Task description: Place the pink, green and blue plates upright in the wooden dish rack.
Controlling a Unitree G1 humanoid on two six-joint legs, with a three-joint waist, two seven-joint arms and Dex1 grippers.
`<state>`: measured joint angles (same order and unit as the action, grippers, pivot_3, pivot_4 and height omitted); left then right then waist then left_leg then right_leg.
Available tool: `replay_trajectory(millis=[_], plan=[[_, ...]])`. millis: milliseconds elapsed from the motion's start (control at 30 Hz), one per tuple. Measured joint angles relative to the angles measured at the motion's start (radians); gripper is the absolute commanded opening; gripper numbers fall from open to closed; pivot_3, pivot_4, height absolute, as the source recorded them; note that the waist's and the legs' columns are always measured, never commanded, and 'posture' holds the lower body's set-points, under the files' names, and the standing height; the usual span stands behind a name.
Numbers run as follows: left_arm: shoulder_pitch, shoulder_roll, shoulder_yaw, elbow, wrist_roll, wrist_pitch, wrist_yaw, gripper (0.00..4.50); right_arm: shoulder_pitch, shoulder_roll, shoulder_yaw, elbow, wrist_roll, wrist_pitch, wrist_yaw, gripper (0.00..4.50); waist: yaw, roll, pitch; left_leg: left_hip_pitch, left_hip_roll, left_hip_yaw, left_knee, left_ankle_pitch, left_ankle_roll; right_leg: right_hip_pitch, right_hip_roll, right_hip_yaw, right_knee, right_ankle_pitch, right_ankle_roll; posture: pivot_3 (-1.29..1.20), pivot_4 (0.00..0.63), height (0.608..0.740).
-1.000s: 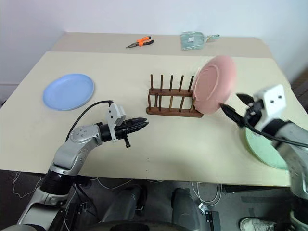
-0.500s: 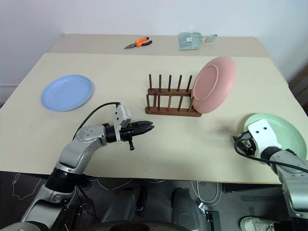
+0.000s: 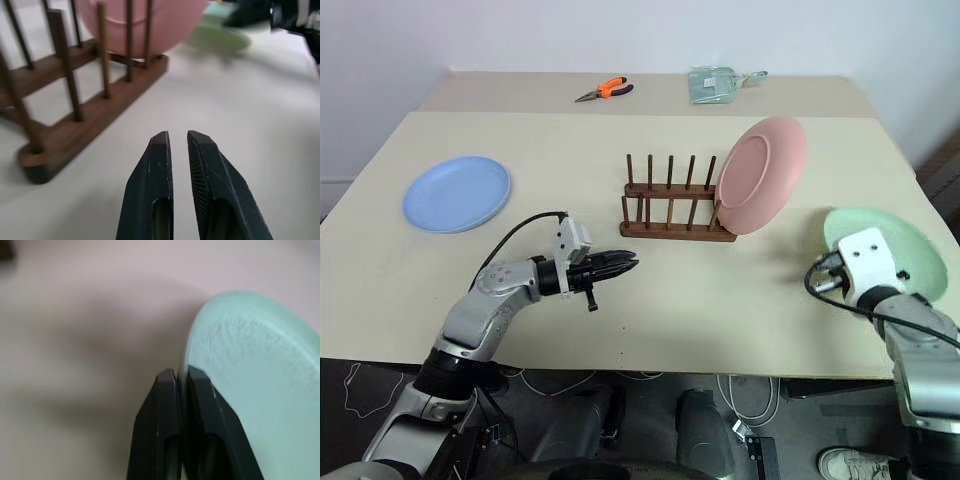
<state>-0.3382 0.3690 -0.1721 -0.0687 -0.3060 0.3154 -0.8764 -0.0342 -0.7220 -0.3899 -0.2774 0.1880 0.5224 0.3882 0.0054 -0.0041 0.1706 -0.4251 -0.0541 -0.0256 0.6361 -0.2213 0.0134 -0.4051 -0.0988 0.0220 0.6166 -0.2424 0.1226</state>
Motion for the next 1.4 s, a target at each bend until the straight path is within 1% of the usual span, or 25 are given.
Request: replay_trajectory(millis=[67, 133, 200, 233, 333, 433, 467, 533, 633, 800, 900, 1067, 1167, 1267, 1333, 1400], plan=[[-0.003, -0.001, 0.014, 0.019, 0.011, -0.03, 0.02, 0.55, -0.125, 0.008, -0.047, -0.024, 0.036, -0.027, -0.028, 0.05, 0.001, 0.0, 0.0, 0.0, 0.0, 0.0, 0.0, 0.0, 0.0, 0.0, 0.0, 0.0, 0.0, 0.001, 0.002, 0.0, 0.15, 0.738], [-0.008, -0.002, 0.029, 0.051, 0.03, -0.064, 0.047, 0.55, -0.27, 0.036, -0.08, -0.063, 0.107, -0.036, -0.05, 0.05, 0.0, 0.0, 0.0, 0.0, 0.0, 0.0, -0.001, 0.0, 0.0, -0.001, 0.001, 0.0, 0.0, 0.001, 0.003, 0.0, 0.15, 0.738], [-0.01, -0.003, 0.047, 0.079, 0.051, -0.11, 0.079, 0.55, -0.442, 0.088, -0.109, -0.127, 0.261, -0.01, -0.071, 0.05, 0.0, 0.0, 0.0, 0.0, 0.001, -0.001, -0.002, 0.0, 0.0, -0.001, 0.001, 0.0, 0.001, 0.002, 0.003, 0.0, 0.15, 0.738], [-0.012, -0.006, 0.051, 0.088, 0.056, -0.123, 0.091, 0.55, -0.493, 0.1, -0.116, -0.171, 0.348, 0.013, -0.075, 0.05, 0.002, -0.001, 0.0, 0.0, 0.001, -0.001, -0.002, 0.0, 0.0, -0.001, 0.0, -0.001, 0.001, 0.002, 0.003, 0.0, 0.15, 0.738], [-0.007, -0.006, 0.084, 0.109, 0.058, -0.151, 0.118, 0.55, -0.551, 0.165, -0.097, -0.284, 0.651, 0.112, -0.094, 0.05, 0.008, -0.005, -0.001, -0.001, 0.001, -0.004, -0.004, 0.0, 0.0, 0.0, -0.002, -0.004, -0.001, 0.002, 0.003, 0.0, 0.15, 0.738], [0.002, 0.002, 0.112, 0.114, 0.057, -0.16, 0.125, 0.55, -0.564, 0.296, -0.017, -0.319, 0.93, 0.168, -0.204, 0.05, 0.003, -0.004, -0.001, -0.001, 0.0, -0.003, -0.004, 0.0, 0.0, -0.001, -0.004, -0.002, 0.0, 0.002, 0.002, 0.0, 0.15, 0.738], [0.008, 0.007, 0.116, 0.115, 0.057, -0.163, 0.126, 0.55, -0.568, 0.347, 0.019, -0.326, 0.998, 0.17, -0.251, 0.05, -0.001, -0.004, -0.001, -0.001, 0.0, -0.003, -0.004, 0.0, 0.0, -0.002, -0.004, -0.002, 0.0, 0.002, 0.002, 0.0, 0.15, 0.738], [0.021, 0.014, 0.119, 0.115, 0.056, -0.166, 0.125, 0.55, -0.568, 0.424, 0.087, -0.328, 1.075, 0.17, -0.333, 0.05, -0.005, -0.004, -0.001, -0.001, 0.0, -0.003, -0.004, 0.0, 0.0, -0.003, -0.004, -0.001, 0.002, 0.002, 0.002, 0.0, 0.15, 0.738], [0.035, 0.028, 0.139, 0.115, 0.054, -0.166, 0.126, 0.55, -0.552, 0.505, 0.17, -0.313, 1.101, 0.168, -0.435, 0.05, -0.013, -0.004, -0.001, -0.001, 0.0, -0.003, -0.004, 0.0, -0.001, -0.004, -0.004, -0.001, 0.002, 0.002, 0.002, 0.0, 0.15, 0.738], [0.069, 0.042, 0.157, 0.103, 0.052, -0.164, 0.125, 0.55, -0.505, 0.555, 0.244, -0.244, 1.07, 0.164, -0.498, 0.05, -0.019, -0.003, -0.001, -0.001, 0.0, -0.003, -0.004, 0.0, -0.001, -0.004, -0.004, -0.001, 0.004, 0.002, 0.003, 0.0, 0.15, 0.738], [0.092, 0.04, 0.155, 0.069, 0.042, -0.144, 0.122, 0.55, -0.506, 0.578, 0.253, -0.199, 1.042, 0.148, -0.52, 0.05, -0.019, -0.003, -0.001, -0.001, 0.0, -0.003, -0.004, 0.0, -0.001, -0.005, -0.003, -0.001, 0.004, 0.002, 0.003, 0.0, 0.15, 0.738], [0.104, 0.037, 0.154, 0.03, 0.03, -0.117, 0.121, 0.55, -0.507, 0.585, 0.252, -0.13, 0.972, 0.128, -0.536, 0.05, -0.02, -0.003, -0.001, -0.001, 0.0, -0.002, -0.004, 0.001, -0.001, -0.005, -0.003, -0.001, 0.004, 0.002, 0.003, 0.0, 0.15, 0.738], [0.107, 0.033, 0.152, 0.01, 0.018, -0.099, 0.119, 0.55, -0.518, 0.59, 0.238, -0.085, 0.958, 0.111, -0.54, 0.05, -0.02, -0.003, -0.001, -0.001, 0.0, -0.002, -0.004, 0.001, -0.001, -0.005, -0.002, -0.001, 0.004, 0.002, 0.003, 0.0, 0.15, 0.738], [0.107, 0.033, 0.151, 0.002, 0.011, -0.086, 0.117, 0.55, -0.525, 0.593, 0.226, -0.045, 0.953, 0.109, -0.537, 1.03, -0.021, -0.003, -0.001, -0.001, 0.0, -0.002, -0.004, 0.001, -0.001, -0.005, -0.001, -0.001, 0.004, 0.002, 0.003, 0.0, 0.15, 0.738], [0.108, 0.033, 0.151, -0.004, 0.011, -0.083, 0.117, 0.55, -0.527, 0.588, 0.22, -0.016, 0.938, 0.108, -0.527, 1.99, -0.021, -0.003, -0.001, -0.001, 0.0, -0.002, -0.004, 0.001, -0.001, -0.005, -0.001, -0.001, 0.004, 0.002, 0.003, 0.0, 0.15, 0.738], [0.108, 0.033, 0.151, -0.013, 0.01, -0.08, 0.117, 0.55, -0.535, 0.568, 0.224, 0.004, 0.896, 0.105, -0.509, 3.05, -0.02, -0.003, -0.001, -0.001, 0.0, -0.002, -0.004, 0.001, -0.001, -0.005, -0.001, -0.001, 0.004, 0.002, 0.003, 0.0, 0.15, 0.738]])
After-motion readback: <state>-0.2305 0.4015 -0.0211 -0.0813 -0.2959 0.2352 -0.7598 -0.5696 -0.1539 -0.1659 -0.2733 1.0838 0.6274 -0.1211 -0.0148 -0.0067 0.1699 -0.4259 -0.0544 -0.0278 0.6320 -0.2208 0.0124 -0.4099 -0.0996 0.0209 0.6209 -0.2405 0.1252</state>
